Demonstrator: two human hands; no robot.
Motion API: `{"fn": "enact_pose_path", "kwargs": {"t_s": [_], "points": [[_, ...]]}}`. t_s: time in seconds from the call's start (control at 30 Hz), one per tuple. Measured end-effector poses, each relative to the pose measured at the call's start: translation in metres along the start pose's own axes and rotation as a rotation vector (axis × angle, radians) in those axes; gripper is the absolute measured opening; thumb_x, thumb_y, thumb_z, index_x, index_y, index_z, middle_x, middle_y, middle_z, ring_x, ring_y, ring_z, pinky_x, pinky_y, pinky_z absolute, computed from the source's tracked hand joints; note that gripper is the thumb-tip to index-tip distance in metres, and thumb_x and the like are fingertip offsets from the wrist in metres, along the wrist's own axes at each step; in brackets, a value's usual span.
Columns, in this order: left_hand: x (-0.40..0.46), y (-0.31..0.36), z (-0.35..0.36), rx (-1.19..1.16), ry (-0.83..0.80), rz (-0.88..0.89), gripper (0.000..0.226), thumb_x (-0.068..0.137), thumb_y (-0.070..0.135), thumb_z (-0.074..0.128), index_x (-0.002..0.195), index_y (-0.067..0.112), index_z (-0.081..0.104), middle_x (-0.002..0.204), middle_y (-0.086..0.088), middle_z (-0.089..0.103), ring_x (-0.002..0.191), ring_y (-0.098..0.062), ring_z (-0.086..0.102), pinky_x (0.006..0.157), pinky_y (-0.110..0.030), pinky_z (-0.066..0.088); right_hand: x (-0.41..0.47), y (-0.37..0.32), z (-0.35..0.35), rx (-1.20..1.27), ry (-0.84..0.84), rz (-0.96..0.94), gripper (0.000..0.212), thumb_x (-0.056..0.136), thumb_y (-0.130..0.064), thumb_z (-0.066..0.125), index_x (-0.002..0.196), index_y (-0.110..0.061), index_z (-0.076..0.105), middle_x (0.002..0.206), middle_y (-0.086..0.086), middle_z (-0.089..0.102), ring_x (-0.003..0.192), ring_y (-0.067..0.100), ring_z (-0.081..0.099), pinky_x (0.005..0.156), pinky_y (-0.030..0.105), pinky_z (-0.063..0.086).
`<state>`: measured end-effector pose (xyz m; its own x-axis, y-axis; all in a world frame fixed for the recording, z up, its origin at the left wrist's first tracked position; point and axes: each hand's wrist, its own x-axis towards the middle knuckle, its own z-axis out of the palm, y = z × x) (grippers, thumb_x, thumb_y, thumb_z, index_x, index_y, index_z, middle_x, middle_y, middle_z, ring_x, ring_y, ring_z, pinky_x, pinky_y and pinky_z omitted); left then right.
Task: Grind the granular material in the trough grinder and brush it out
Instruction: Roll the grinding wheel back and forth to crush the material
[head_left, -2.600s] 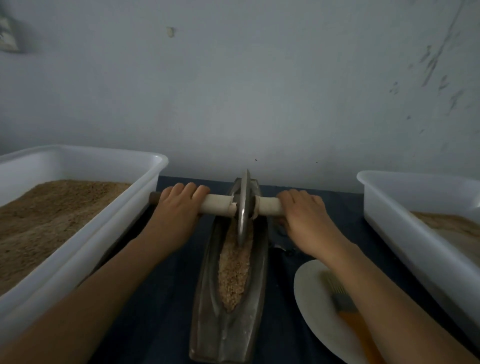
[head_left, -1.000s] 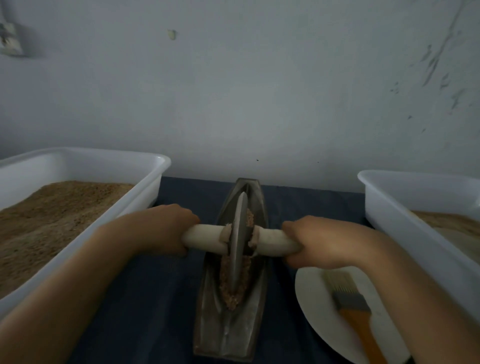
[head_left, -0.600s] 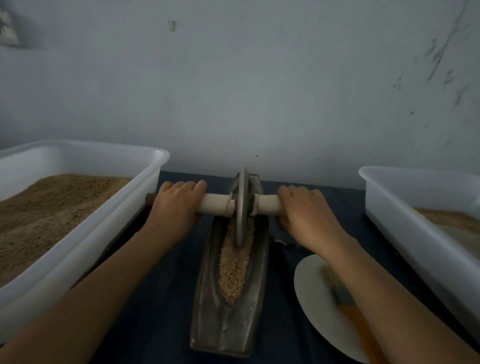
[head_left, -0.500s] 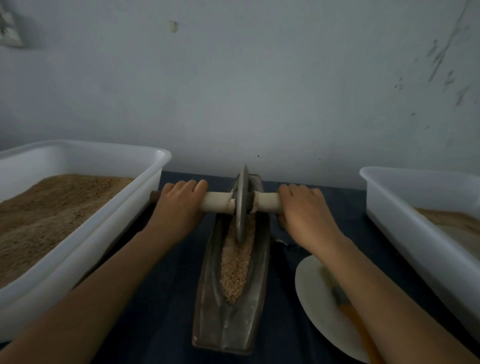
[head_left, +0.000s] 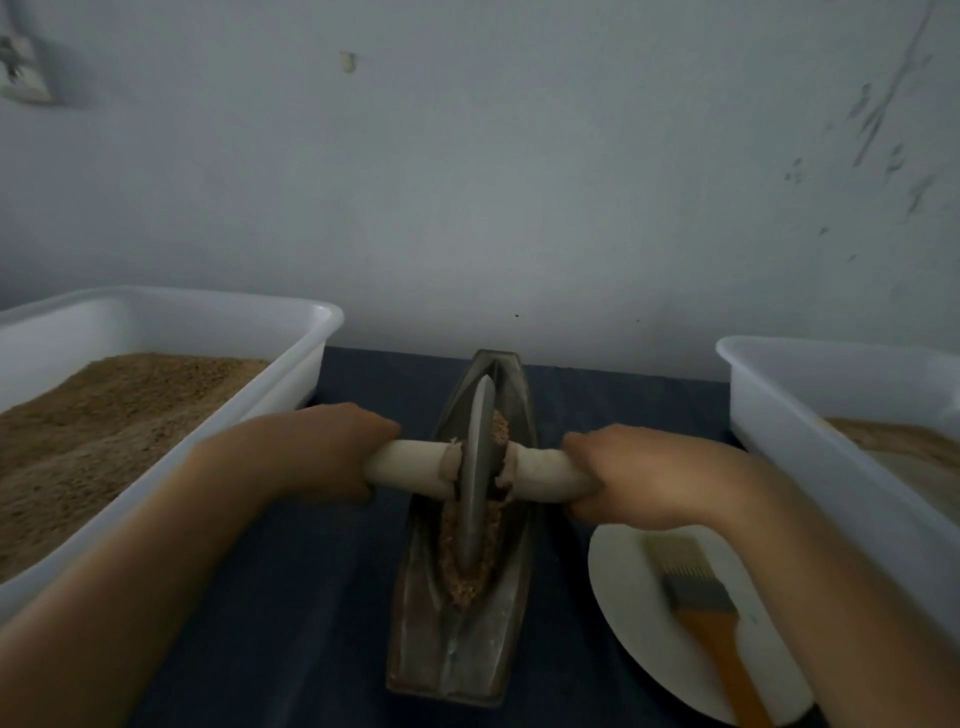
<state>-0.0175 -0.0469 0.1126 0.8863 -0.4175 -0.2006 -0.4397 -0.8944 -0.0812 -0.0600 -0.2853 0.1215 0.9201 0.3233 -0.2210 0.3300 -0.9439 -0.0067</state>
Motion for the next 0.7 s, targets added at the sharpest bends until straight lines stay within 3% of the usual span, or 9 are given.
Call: {"fn": "enact_pose_path", "kwargs": {"t_s": [0.13,0.23,0.33,0.5,0.6,0.7], "points": [[0.003,-0.001,0.001,-0.03,0.04,-0.004,0.037,0.084,0.022,0.064,0.118,0.026,0.049,0.118,0.005,0.057,0.105,-0.011,0.054,0.084,-0.021,0.038,0.008,0.004,0.005,-0.014,0.07,0.016,0.016,0.089,-0.023,0.054,0.098,-0.016,0.043,0.078,-0.006,0.043,0.073,0.012,0.045,0.052,0.021,0.03],[0.019,-0.003,0.01,-0.006,0.224,-0.038,0.033,0.085,0.025,0.062,0.115,0.025,0.047,0.117,0.002,0.058,0.107,-0.015,0.056,0.088,-0.028,0.042,0.021,0.01,0.013,-0.07,0.245,0.033,0.019,0.089,-0.025,0.053,0.093,-0.018,0.036,0.086,-0.003,0.047,0.077,0.015,0.045,0.054,0.026,0.027],[0.038,-0.004,0.021,0.061,0.47,-0.073,0.027,0.087,0.028,0.057,0.111,0.023,0.044,0.114,0.002,0.056,0.105,-0.018,0.055,0.086,-0.03,0.038,0.037,0.019,0.022,-0.157,0.481,0.057,0.016,0.091,-0.025,0.049,0.102,-0.016,0.043,0.103,0.003,0.055,0.091,0.022,0.05,0.067,0.03,0.024],[0.052,0.002,0.034,0.001,0.717,-0.098,0.032,0.085,0.022,0.061,0.112,0.018,0.046,0.113,-0.002,0.054,0.105,-0.022,0.05,0.092,-0.034,0.033,0.054,0.024,0.033,-0.241,0.66,0.132,0.02,0.088,-0.019,0.052,0.107,-0.013,0.048,0.106,0.005,0.055,0.097,0.025,0.05,0.069,0.032,0.021],[0.048,0.0,0.035,-0.004,0.694,-0.065,0.029,0.086,0.025,0.059,0.112,0.018,0.046,0.112,-0.001,0.054,0.105,-0.021,0.05,0.092,-0.033,0.033,0.052,0.021,0.033,-0.254,0.638,0.14,0.02,0.088,-0.017,0.051,0.108,-0.013,0.047,0.105,0.005,0.055,0.096,0.024,0.05,0.069,0.031,0.02],[0.039,-0.005,0.027,0.011,0.543,-0.049,0.028,0.088,0.029,0.057,0.111,0.021,0.045,0.114,0.001,0.055,0.107,-0.018,0.053,0.092,-0.032,0.038,0.041,0.016,0.026,-0.234,0.521,0.09,0.02,0.091,-0.023,0.049,0.107,-0.013,0.045,0.106,0.005,0.056,0.093,0.024,0.052,0.068,0.03,0.023]]}}
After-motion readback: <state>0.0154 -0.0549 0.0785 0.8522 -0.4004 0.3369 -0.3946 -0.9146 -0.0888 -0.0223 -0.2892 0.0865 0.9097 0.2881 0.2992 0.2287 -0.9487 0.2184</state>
